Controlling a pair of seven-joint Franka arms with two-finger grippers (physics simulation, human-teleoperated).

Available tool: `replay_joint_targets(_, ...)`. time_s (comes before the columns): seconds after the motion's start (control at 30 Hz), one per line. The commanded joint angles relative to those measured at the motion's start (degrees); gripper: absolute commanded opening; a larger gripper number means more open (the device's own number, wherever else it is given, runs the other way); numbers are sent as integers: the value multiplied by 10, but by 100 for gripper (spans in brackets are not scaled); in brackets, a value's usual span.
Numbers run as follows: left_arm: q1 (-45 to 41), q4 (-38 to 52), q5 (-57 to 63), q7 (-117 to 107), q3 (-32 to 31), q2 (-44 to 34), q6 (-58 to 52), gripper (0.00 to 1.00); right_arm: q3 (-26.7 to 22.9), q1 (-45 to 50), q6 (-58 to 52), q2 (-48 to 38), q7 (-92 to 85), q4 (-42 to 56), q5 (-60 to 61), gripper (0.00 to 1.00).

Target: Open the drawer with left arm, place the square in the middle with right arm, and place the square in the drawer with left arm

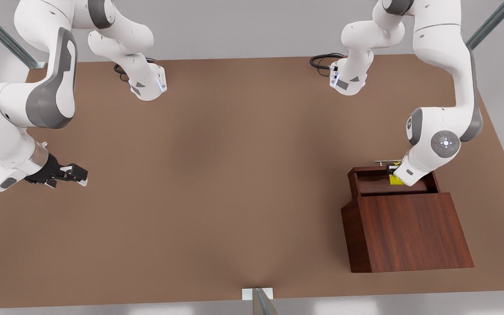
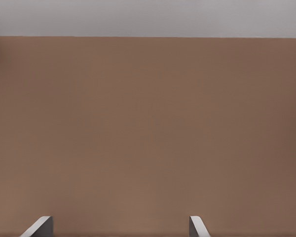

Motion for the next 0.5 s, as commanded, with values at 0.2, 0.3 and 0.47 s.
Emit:
replay_joint_targets(0.2,7,0,-11,247,0,8,10,100,1,1,2,-1,5,0,0,100)
replay_joint_targets(0.3,7,1,-11,240,0,8,10,100,1,0,2,-1,5,-1,0,100)
replay_joint_targets(0.47,-4,126,-96,-156,-39,-23,-160,100,1,0,2,-1,4,-1,0,100)
